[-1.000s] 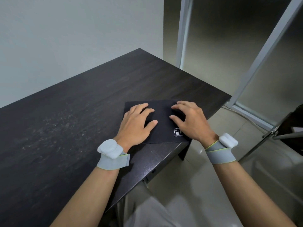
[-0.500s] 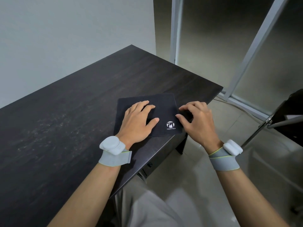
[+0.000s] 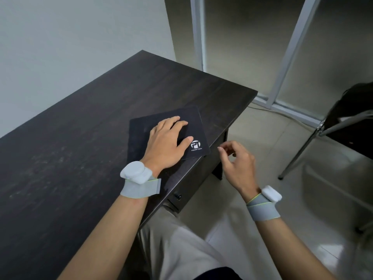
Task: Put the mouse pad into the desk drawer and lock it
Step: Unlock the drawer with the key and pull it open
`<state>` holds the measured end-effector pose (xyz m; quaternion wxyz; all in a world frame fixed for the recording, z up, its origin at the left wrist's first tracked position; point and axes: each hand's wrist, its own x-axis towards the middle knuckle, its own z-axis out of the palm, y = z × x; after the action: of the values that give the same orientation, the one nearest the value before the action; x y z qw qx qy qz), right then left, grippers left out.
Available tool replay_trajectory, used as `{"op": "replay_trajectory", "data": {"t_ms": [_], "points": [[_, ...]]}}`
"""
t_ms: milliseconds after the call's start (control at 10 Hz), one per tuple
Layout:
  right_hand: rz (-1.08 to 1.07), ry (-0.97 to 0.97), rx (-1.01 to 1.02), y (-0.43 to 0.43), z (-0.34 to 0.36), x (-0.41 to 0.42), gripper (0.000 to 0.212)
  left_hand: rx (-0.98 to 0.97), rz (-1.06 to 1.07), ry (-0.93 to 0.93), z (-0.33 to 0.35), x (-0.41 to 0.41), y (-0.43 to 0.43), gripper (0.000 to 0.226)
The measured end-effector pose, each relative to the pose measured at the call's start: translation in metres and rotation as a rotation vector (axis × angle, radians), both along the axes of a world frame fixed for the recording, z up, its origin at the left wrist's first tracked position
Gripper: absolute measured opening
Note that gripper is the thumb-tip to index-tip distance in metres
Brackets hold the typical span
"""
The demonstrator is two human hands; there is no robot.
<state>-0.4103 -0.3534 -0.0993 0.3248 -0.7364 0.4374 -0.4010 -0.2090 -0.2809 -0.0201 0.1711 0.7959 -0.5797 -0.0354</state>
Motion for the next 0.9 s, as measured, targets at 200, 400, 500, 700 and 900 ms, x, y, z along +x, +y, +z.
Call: {"op": "replay_trajectory", "data": {"t_ms": [200,400,500,700,900], "points": [[0.104,0.058,0.161,0.012,-0.021,0.019,0.010,0.007,0.006,-0.013,0.001,0.000,-0.002,0.051],[0.113,0.069,0.213,0.018,-0.023,0.037,0.014,-0.011,0.013,-0.025,0.001,0.000,-0.003,0.050],[0.082,0.048,0.220,0.017,-0.024,0.044,0.015,-0.017,0.014,-0.028,-0.001,0.000,-0.003,0.050],[0.066,0.029,0.247,0.015,-0.026,0.047,0.014,-0.021,0.023,-0.026,-0.002,0.000,-0.004,0.050],[0.045,-0.026,0.232,0.016,-0.028,0.038,0.012,-0.018,0.031,-0.024,-0.002,-0.001,-0.005,0.049]]}}
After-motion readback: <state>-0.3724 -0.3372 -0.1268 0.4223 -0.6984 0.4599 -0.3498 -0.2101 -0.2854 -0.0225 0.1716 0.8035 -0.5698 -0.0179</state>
